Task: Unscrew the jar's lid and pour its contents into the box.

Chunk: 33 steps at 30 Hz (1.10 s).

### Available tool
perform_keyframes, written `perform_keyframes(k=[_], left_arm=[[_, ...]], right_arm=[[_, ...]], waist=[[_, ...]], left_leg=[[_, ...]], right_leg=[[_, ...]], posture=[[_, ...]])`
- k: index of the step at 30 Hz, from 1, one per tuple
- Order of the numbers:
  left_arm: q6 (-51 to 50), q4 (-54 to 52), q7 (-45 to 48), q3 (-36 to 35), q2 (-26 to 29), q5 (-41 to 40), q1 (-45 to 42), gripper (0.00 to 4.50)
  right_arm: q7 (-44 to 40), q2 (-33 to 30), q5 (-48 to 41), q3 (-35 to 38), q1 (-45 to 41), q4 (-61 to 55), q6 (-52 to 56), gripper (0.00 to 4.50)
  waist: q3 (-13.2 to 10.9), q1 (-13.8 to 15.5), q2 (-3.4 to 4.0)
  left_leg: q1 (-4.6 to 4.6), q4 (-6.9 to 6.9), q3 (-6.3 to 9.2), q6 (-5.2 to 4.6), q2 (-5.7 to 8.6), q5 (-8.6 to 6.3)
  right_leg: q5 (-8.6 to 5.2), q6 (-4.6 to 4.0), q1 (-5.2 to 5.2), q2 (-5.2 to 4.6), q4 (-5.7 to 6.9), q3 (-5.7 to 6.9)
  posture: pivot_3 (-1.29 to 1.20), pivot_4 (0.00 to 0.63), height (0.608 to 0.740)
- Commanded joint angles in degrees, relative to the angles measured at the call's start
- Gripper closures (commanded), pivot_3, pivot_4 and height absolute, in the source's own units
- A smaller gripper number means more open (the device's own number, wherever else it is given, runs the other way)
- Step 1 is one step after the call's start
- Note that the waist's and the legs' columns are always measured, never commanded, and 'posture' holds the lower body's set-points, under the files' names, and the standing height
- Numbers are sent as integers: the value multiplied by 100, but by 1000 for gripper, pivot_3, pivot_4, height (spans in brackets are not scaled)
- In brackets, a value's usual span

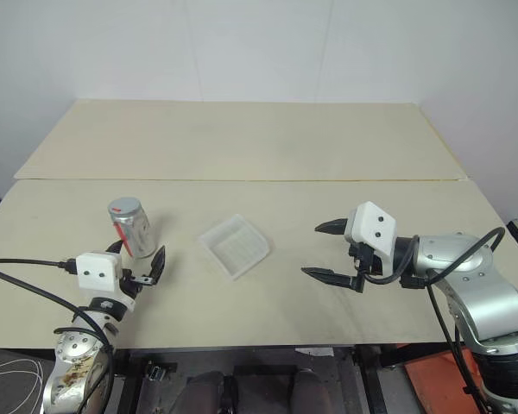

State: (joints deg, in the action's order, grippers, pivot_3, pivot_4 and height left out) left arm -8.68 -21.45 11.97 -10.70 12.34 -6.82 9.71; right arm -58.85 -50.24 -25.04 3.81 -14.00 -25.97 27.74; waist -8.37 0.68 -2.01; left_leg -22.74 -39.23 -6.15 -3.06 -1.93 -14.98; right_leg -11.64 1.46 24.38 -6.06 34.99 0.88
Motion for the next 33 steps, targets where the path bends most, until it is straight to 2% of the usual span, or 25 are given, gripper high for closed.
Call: perform_keyframes(k=[1, 8, 15, 25, 33], left_arm=[[153, -264, -36, 55, -59, 2, 153, 16], [66, -696, -266, 76, -275, 53, 619, 16], [51, -747, -190, -66, -180, -102, 727, 16], [36, -389, 1158, -712, 1021, -973, 656, 16], [53, 76, 1297, -773, 1161, -1092, 164, 16]], right_arm=[[0, -101, -50, 243, 49, -215, -144, 0], [10, -105, -32, 199, -12, -200, -153, 0], [15, -75, -44, 151, -49, -228, -151, 0], [221, 95, -121, 87, 68, -466, -38, 0], [235, 58, -135, 127, 94, -519, -38, 0]], waist=[[0, 0, 0], [0, 0, 0], [-1, 4, -1], [-1, -5, 0], [-1, 3, 0]], left_leg=[[0, 0, 0, 0, 0, 0], [1, 0, -1, -1, -1, -1], [-1, 0, -1, -1, 0, -1], [-3, 0, -5, -1, -2, -1], [-6, 0, -4, -1, -1, -1]], right_leg=[[0, 0, 0, 0, 0, 1], [-15, -26, 1, -3, 2, 1], [-16, -28, 1, -3, 0, 2], [-18, -30, 11, -3, 1, 2], [-16, -28, 10, -6, 2, 5]], posture=[[0, 150, 740], [0, 150, 740], [0, 150, 740], [0, 150, 740], [0, 150, 740]])
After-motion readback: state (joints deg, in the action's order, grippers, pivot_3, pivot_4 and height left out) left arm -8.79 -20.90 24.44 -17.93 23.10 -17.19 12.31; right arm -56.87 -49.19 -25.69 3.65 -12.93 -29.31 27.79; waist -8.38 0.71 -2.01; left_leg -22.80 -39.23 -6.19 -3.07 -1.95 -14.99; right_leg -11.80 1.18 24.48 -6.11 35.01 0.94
